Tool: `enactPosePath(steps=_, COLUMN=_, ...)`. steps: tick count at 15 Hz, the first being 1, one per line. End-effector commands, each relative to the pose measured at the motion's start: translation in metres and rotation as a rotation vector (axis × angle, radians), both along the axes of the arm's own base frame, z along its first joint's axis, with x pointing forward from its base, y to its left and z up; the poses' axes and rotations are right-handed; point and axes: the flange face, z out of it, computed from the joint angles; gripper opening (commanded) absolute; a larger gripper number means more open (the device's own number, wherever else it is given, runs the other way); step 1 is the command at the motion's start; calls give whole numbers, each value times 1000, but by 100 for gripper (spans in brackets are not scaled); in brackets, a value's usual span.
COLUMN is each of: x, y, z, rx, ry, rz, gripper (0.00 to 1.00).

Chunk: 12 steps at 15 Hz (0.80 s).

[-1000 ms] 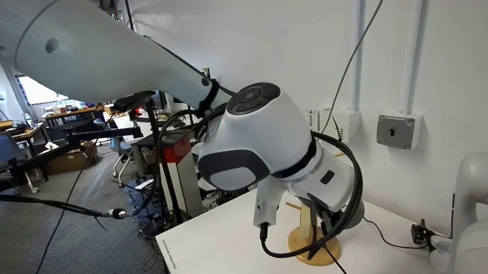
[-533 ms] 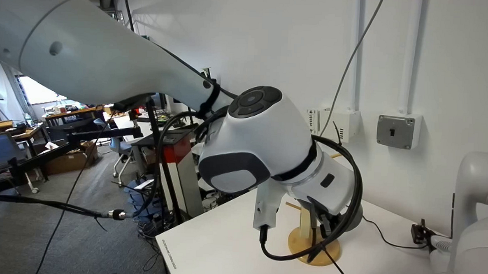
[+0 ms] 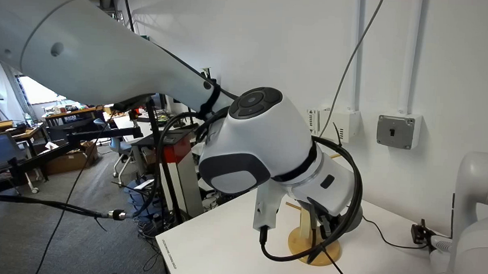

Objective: Hang the grey masking tape on the wooden stand

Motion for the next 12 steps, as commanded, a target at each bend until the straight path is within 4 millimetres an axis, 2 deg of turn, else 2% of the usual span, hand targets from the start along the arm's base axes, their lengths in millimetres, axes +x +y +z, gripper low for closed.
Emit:
enactPosePath(steps=1, x=-3, y=-4, z=11, rx=-2, ry=-25, rz=12, gripper=4)
enactPosePath(steps=8, x=-15, y=-16, z=39, rx=-11, ry=-60, rz=45, gripper=4)
enactPosePath(steps=12, x=-26, y=-16, z=47, rx=40, ry=-50, rz=97, gripper=4)
